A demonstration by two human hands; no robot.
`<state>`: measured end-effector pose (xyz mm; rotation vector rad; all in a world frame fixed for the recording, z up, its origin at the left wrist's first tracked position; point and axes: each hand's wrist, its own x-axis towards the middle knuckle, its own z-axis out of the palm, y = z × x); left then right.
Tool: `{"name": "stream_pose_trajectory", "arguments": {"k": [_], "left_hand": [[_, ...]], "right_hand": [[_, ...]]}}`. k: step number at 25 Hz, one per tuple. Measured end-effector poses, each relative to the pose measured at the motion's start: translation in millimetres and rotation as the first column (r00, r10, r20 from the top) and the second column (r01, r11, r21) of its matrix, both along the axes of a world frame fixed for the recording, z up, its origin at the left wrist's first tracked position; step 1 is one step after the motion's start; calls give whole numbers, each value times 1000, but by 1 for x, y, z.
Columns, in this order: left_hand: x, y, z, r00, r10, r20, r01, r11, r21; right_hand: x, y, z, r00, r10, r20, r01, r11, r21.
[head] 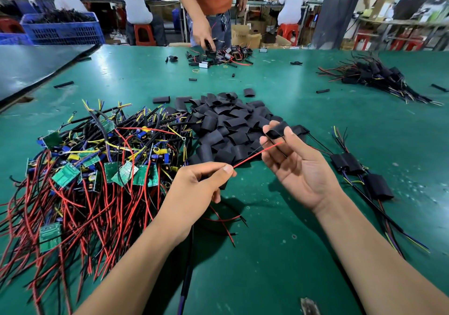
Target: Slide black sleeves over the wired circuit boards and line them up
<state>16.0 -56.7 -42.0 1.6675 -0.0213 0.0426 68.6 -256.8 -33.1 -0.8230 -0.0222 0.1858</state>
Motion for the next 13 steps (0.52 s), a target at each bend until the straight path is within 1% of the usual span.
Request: {"name": "stream_pose_trajectory", "arguments": {"k": [5, 8, 13], "left_hand": [[1, 0, 1, 999, 32, -29, -32, 999, -17], [3, 0, 1, 998, 52, -44, -53, 998, -25], [3, 0, -2, 996, 86, -35, -85, 996, 19]], "right_hand": [[-1, -2, -2, 995, 99, 28, -98, 995, -6], [0, -3, -2, 993, 113, 27, -113, 993, 12], [-3, -2, 0, 992, 111, 53, -110, 994, -14]]}}
